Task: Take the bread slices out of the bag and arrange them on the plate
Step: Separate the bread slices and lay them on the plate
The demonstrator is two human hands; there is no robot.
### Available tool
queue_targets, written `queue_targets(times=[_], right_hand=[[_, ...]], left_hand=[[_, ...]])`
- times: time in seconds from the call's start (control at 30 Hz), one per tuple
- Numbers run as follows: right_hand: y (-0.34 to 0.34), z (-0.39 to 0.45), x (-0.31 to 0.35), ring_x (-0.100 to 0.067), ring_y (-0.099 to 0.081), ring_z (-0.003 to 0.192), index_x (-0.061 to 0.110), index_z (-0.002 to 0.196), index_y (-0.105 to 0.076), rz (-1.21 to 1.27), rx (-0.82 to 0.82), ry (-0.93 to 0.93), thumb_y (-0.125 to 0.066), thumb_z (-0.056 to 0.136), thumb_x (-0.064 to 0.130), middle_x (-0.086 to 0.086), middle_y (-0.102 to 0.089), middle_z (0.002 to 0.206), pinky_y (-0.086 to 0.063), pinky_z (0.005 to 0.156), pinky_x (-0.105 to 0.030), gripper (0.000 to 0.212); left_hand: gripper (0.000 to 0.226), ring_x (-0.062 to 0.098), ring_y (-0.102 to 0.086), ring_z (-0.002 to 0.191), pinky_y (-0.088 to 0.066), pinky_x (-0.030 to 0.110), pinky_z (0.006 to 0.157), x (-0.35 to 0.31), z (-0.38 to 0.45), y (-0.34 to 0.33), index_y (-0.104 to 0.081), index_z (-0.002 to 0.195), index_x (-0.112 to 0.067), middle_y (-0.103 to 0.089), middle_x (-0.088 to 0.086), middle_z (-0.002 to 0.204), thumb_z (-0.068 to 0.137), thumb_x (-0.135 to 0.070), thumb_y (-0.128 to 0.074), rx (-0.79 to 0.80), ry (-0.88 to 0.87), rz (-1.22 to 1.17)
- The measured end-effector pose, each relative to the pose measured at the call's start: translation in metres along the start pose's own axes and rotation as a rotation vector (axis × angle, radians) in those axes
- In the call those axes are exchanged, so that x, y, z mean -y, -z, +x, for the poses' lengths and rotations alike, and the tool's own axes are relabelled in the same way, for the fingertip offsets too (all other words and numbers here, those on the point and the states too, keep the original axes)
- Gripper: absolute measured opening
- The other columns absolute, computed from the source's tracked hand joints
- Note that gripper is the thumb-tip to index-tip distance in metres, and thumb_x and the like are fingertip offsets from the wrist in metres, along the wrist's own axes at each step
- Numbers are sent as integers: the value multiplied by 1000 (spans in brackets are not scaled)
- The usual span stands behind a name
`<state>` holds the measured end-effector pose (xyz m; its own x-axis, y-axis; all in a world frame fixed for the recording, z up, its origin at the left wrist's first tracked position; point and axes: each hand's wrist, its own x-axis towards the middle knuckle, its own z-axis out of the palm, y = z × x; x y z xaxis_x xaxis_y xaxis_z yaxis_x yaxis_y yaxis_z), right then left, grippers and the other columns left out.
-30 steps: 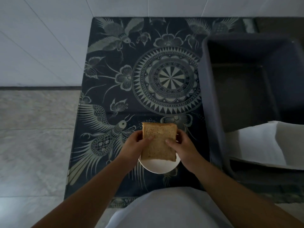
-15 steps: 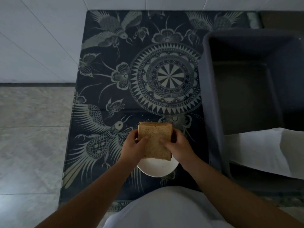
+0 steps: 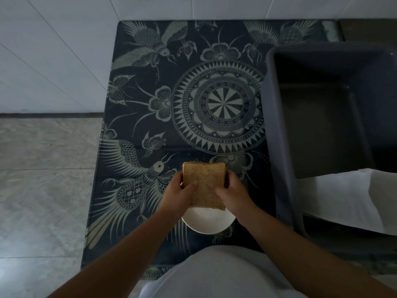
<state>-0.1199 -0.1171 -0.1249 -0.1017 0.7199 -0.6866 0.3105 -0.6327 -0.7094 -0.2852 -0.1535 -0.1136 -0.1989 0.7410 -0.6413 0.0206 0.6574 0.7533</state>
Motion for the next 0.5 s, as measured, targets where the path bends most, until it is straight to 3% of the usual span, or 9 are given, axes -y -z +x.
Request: queue_targets(times=[0.1,0.2,0.27,0.37,0.5], right_hand=[[1,1,2,-20,-59,113,29,138,-47,-43,-11,-6,-72,84,27,-1,-57,128,-54,95,-48,60],[0,-1,3,-21,-58,114,28,140,-46,-87,-20,2,-71,84,28,-3,-54,133,-53,96,-48,61],[-1,-3,3,-21,-57,116,27,143,-45,-106,-32,5,-70,84,28,-3,-52,136,-53,97,-47,64],[-4,-6,3,-21,-55,117,24,145,-42,-140,-57,20,-69,84,24,-5,-48,137,-54,94,-43,66],[-7,-11,3,-25,-51,122,22,148,-39,-149,-82,15,-71,84,23,-6,-43,139,-53,98,-47,71]], left_hand=[[35,17,-66,94,-56,35,72,0,1,-1,-55,126,-20,-66,-2,108,92,-24,-59,-7,12,14],[43,15,-62,96,-51,28,70,1,2,-4,-50,131,-19,-60,-3,111,90,-26,-60,-44,-6,102],[56,21,-54,108,-49,33,78,3,2,-6,-43,139,-18,-47,2,124,87,-28,-60,-54,-11,195],[68,23,-50,111,-52,42,87,3,1,-10,-38,144,-19,-40,3,128,82,-33,-60,-46,2,211],[69,18,-45,108,-45,36,82,3,-1,-13,-33,145,-22,-35,-1,125,82,-31,-60,-62,8,204]])
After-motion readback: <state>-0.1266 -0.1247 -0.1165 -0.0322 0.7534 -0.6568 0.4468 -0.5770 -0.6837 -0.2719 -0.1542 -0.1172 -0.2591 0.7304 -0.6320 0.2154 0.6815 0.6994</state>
